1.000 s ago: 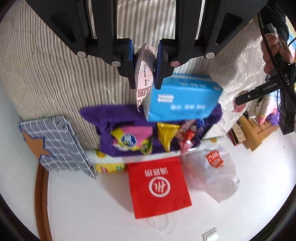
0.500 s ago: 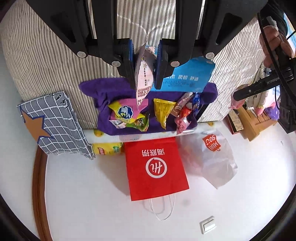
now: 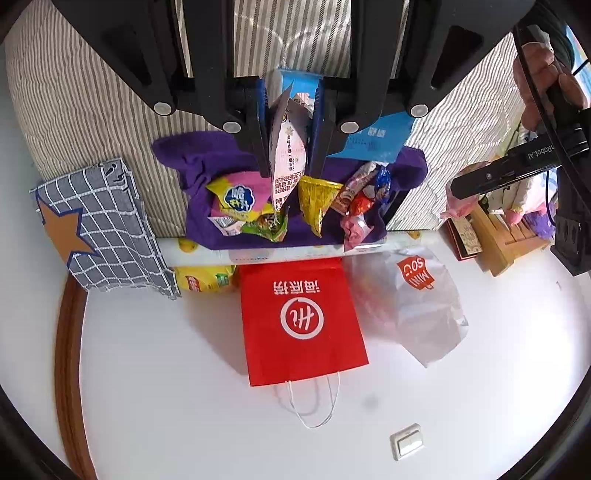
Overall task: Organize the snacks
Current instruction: 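Lift and carry both pink packets over the purple towel with both tools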
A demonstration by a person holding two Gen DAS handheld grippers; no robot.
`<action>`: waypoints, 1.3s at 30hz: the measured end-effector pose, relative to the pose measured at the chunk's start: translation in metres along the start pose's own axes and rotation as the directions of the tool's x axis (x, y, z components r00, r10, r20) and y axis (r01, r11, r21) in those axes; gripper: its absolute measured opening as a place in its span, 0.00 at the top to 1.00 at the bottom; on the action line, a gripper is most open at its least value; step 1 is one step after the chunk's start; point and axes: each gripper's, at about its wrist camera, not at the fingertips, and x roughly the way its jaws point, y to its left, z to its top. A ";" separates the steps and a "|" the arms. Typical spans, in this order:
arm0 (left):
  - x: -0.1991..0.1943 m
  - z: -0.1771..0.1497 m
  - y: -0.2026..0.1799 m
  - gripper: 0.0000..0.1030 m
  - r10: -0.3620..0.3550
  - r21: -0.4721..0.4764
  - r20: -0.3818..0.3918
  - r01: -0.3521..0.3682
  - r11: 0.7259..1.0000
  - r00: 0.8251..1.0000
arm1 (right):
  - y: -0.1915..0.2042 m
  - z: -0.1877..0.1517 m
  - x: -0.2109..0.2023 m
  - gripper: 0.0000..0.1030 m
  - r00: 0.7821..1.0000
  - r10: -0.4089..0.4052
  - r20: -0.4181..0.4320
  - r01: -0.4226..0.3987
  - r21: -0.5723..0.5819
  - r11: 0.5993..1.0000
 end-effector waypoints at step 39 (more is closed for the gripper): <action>0.055 0.107 0.002 0.57 0.064 0.026 0.048 -0.065 0.998 0.997 | -0.022 0.107 0.068 0.81 0.997 0.059 0.045 -0.063 0.085 0.994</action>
